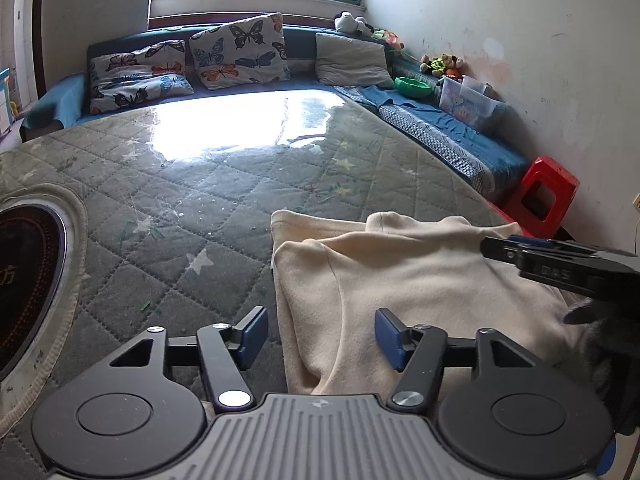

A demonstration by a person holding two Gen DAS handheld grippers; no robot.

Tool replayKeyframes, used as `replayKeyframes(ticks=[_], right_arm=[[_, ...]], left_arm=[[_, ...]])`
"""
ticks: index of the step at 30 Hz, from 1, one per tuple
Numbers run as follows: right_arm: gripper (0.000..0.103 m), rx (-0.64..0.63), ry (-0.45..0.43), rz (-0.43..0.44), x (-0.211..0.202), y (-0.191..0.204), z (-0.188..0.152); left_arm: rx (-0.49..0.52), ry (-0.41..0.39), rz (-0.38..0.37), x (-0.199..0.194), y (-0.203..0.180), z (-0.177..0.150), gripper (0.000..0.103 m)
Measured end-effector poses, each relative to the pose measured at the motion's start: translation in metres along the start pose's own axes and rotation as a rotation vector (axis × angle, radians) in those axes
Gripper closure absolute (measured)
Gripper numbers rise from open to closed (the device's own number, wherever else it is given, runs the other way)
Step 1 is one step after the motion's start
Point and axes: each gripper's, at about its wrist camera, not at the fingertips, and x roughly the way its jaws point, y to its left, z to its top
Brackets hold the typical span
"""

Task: Fold clothes
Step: 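Lower the folded hem onto the sweatshirt and open both grippers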

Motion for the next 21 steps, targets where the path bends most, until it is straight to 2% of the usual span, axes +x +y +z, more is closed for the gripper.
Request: replayKeyframes(ticks=[5, 10, 16, 21], right_arm=[[0.052, -0.046, -0.008, 0.043, -0.029, 0.011, -0.013], [0.051, -0.08, -0.022, 0.073, -0.054, 0.028, -0.034], [0.048, -0.11, -0.058, 0.041, -0.065, 0.04, -0.063], [0.048, -0.14, -0.094, 0.015, -0.07, 0.046, -0.067]], left_arm=[[0.014, -0.004, 0.003, -0.004, -0.002, -0.007, 0.031], [0.033, -0.006, 0.012, -0.006, -0.005, -0.015, 0.028], [0.056, -0.006, 0.034, -0.003, -0.008, -0.022, 0.025], [0.065, -0.013, 0.049, -0.002, -0.008, -0.024, 0.023]])
